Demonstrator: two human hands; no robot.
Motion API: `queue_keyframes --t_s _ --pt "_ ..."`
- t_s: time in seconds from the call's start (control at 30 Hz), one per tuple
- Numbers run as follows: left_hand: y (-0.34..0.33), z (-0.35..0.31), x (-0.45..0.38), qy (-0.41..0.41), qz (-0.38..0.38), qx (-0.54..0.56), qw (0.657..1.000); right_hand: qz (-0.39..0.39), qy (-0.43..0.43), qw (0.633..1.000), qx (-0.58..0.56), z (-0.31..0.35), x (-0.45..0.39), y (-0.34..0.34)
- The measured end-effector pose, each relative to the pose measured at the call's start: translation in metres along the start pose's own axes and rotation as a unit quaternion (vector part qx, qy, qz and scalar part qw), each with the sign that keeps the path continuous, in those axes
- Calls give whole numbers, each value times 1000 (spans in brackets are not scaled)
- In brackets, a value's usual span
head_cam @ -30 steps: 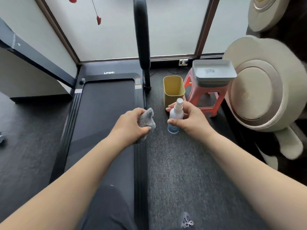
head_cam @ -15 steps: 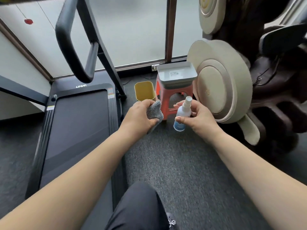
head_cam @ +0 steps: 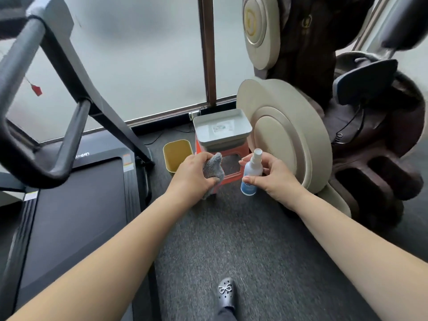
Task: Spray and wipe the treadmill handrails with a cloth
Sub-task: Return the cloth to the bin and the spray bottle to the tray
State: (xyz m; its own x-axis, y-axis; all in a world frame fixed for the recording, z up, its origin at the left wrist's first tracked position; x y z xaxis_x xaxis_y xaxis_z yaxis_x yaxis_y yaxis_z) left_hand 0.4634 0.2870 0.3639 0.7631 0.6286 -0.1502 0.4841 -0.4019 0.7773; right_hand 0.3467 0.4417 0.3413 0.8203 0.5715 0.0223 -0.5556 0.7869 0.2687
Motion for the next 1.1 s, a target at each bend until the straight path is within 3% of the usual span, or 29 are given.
queue_keyframes --t_s 0.23,0.63,1.1 --pt "-32 -3 -94 0 9 -7 1000 -26 -23 999 -24 -10 -93 27" --pt "-78 -5 -215 79 -32 -40 996 38 -31 998 -37 -25 -252 53" --pt "-90 49 -315 168 -75 -25 983 86 -40 995 12 -57 -397 2"
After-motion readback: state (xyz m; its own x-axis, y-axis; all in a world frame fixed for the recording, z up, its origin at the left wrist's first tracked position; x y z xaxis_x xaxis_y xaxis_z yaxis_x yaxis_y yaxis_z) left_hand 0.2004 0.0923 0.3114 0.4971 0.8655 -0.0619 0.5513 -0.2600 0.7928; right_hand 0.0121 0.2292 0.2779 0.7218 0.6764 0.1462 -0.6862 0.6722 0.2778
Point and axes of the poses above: each hand's wrist, its own x-axis away from the middle knuckle, its own y-axis out of the back of the hand, z = x × y, the point moved 7 cm from there along -x, towards the middle knuckle, and after that the axes turned 13 degrees about -z, right-handed, at the moved point
